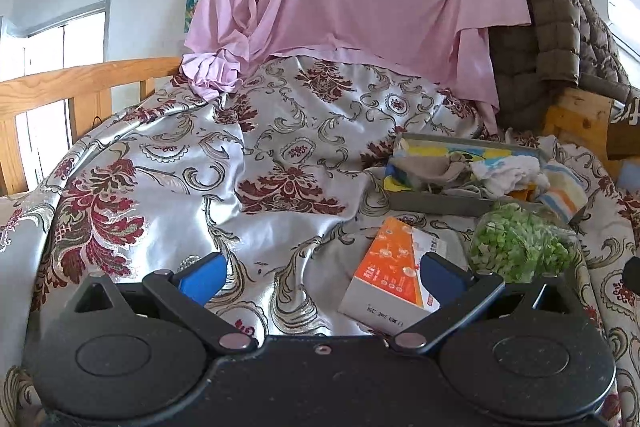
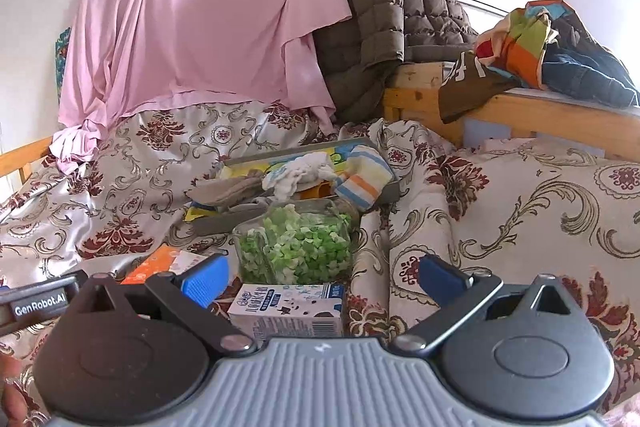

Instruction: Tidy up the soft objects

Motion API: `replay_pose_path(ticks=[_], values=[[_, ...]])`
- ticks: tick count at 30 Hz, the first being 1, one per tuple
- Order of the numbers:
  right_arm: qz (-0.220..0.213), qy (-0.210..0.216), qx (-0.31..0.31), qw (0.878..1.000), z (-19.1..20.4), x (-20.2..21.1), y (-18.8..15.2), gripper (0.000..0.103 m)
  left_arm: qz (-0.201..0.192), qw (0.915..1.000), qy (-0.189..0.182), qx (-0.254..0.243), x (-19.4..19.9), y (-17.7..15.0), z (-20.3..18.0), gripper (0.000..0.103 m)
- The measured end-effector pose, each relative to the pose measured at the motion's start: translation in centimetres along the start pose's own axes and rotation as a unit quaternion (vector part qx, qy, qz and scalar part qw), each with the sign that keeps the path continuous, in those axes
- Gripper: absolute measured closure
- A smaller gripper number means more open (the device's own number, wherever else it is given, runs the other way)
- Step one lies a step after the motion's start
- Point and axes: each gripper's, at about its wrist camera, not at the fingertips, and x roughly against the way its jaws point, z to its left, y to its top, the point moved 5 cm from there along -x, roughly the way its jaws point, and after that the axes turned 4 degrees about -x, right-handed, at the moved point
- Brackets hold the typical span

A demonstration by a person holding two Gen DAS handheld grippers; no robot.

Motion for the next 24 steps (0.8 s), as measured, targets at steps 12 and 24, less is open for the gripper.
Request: replay_pose_path(ticks=[12,24], values=[[0.022,0.006,-0.007,1.000,0.3,-0.5,-0.8,0.000,-0.013,0.9994,-0.026,-0.020,1.3,-0.5,0.0,0.001],[0.034,-0.003,-0.002,0.999,0.9,0.3,-1.3,0.000,-0.020,0.9974,-0.069,-0.007,2.0,-0.6,1.5,0.001]])
